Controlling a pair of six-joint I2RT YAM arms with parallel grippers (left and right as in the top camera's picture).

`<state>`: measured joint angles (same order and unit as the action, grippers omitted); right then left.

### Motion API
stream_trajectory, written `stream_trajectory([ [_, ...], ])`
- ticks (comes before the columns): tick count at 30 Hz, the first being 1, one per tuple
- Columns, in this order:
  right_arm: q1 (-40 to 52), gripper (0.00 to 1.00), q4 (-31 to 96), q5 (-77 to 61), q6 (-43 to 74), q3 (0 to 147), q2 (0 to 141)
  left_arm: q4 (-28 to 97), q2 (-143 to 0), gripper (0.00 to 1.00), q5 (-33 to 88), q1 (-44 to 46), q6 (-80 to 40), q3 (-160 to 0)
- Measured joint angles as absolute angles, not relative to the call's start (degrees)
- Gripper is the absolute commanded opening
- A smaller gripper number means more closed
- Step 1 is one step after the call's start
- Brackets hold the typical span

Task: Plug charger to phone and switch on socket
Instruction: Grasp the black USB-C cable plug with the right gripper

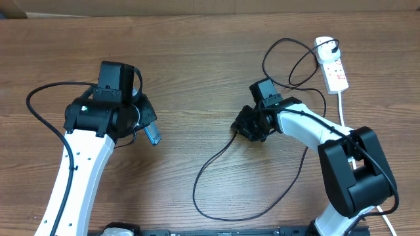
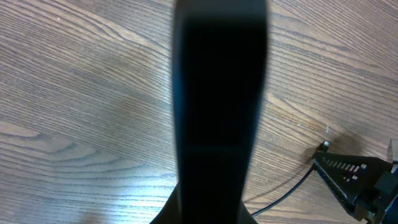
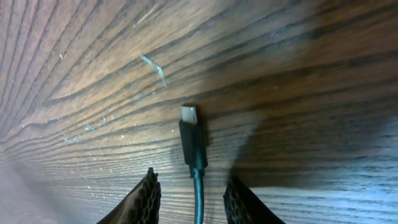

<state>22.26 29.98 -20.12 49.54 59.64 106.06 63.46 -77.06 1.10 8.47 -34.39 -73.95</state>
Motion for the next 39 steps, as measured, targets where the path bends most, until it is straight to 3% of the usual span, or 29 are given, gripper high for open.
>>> stream_trajectory([
  [14, 22.26, 0.23, 29.95, -17.58, 49.54, 59.64, 106.06, 63.44, -77.06, 0.04, 1.28, 8.47, -34.39, -73.95],
  [39, 23.4, 0.21, 28.91, -17.5, 49.5, 59.64, 106.08, 63.42, -77.06, 0.04, 1.28, 8.47, -34.39, -73.95],
])
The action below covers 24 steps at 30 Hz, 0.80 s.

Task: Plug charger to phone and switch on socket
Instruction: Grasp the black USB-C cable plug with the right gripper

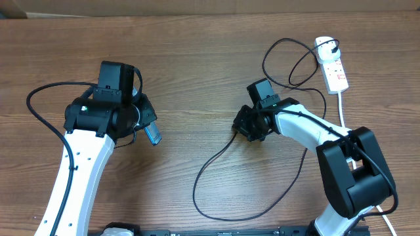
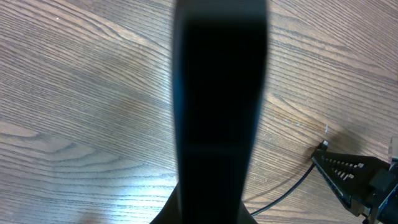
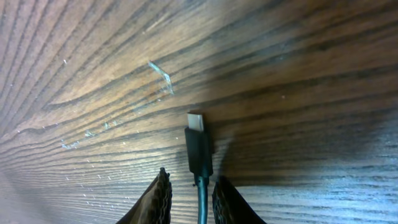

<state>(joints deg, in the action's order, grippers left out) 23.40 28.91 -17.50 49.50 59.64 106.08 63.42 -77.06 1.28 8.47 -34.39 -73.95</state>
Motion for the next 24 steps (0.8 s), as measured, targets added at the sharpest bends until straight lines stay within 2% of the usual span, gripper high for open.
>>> stream_trajectory([
  [24, 23.4, 0.16, 27.94, -15.42, 49.5, 59.64, 106.37, 63.42, -77.06, 0.05, 1.28, 8.47, -34.39, -73.95],
])
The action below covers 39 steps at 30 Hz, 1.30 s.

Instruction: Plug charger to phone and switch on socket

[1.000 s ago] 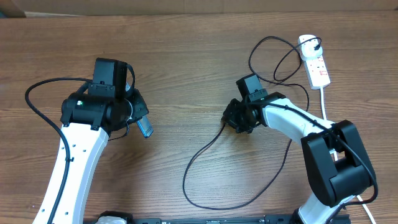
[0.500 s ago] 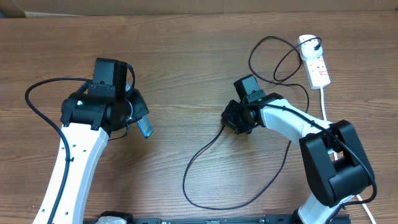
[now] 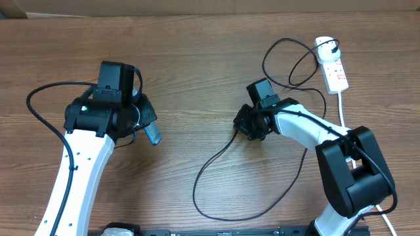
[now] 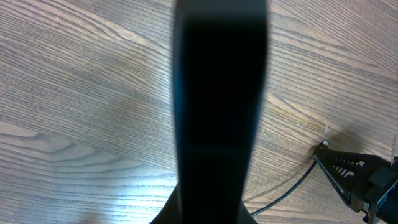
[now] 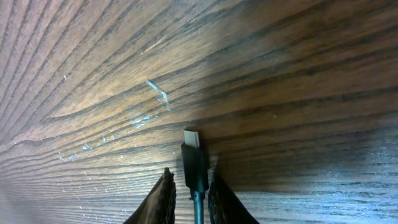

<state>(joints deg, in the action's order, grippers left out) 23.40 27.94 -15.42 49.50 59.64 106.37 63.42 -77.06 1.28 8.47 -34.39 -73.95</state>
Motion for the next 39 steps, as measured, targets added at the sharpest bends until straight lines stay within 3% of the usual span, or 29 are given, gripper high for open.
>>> stream_trajectory([
  [5, 23.4, 0.14, 27.97, -15.44, 49.5, 59.64, 106.37, 63.42, -77.06, 0.04, 1.28, 8.47, -34.39, -73.95],
  [9, 23.4, 0.04, 27.97, -15.42, 49.5, 59.64, 106.37, 63.42, -77.06, 0.04, 1.28, 8.47, -34.39, -73.95],
  [27, 22.94, 0.04, 26.48, -22.41, 46.39, 59.66, 106.26, 61.65, -77.06, 0.04, 5.67, 8.47, -33.15, -73.84],
  [39, 21.63, 0.04, 27.97, -43.4, 36.6, 59.83, 95.46, 57.04, -77.06, 0.04, 17.8, 8.45, -28.01, -73.84],
])
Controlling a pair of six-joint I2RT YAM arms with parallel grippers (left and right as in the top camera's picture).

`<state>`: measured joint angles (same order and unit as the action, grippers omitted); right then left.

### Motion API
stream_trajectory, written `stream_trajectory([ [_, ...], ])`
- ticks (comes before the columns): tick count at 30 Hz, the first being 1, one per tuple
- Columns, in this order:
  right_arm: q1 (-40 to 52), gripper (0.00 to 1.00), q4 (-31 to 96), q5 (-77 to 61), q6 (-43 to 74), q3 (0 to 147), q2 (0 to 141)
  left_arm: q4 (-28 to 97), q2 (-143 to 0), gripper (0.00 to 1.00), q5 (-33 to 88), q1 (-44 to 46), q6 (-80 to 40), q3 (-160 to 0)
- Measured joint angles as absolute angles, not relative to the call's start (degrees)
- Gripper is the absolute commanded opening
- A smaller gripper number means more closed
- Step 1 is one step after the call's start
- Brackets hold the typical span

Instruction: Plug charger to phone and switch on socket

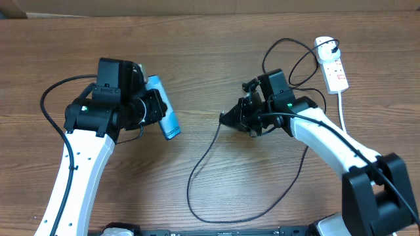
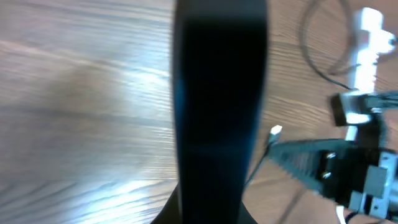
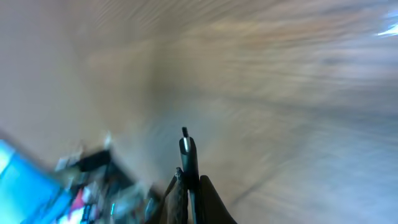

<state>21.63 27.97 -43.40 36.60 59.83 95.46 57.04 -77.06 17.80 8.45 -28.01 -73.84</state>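
The phone point(image 1: 164, 113), in a blue case, is held off the table with my left gripper point(image 1: 155, 110) shut on it; in the left wrist view it fills the middle as a dark slab point(image 2: 219, 106). My right gripper point(image 1: 228, 118) is shut on the black charger plug point(image 3: 188, 152), lifted and pointing left toward the phone. The plug's tip point(image 2: 275, 130) shows in the left wrist view, a gap away from the phone. The black cable point(image 1: 197, 170) trails down into a loop. At the back right lies the white socket strip point(image 1: 332, 65).
The cable loops over the table point(image 1: 210, 39) between the right arm and the socket strip, with another loop point(image 1: 249, 210) near the front edge. The left arm's own black cable point(image 1: 49, 98) arcs at the left. The right wrist view is blurred.
My right gripper has come up off the table with the plug and points it left. My left gripper has swung the phone up and to the right, its blue back showing from above.
The right gripper's fingers stood open either side of the plug lying on the table. They then stood closer round it, then tight against it. The left gripper held the phone still throughout. Now plug and phone are both raised, facing each other.
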Motion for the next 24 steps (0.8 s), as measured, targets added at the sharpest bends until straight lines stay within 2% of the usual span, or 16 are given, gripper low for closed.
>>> stream_trajectory([
  [6, 21.63, 0.04, 34.74, -55.88, 27.88, 59.9, 95.13, 53.63, -77.06, 0.04, 29.41, 4.75, -24.6, -73.84],
  [12, 21.63, 0.04, 35.14, -61.93, 22.37, 59.9, 95.13, 51.2, -77.06, 0.04, 42.81, -4.47, -23.55, -73.87],
  [17, 21.78, 0.04, 35.14, -53.54, 25.67, 59.9, 95.13, 52.6, -77.06, 0.04, 48.38, -8.64, -23.24, -73.87],
  [24, 22.61, 0.04, 35.16, -35.94, 34.57, 59.9, 95.13, 53.36, -77.06, 0.04, 50.81, -8.78, -22.06, -73.87],
])
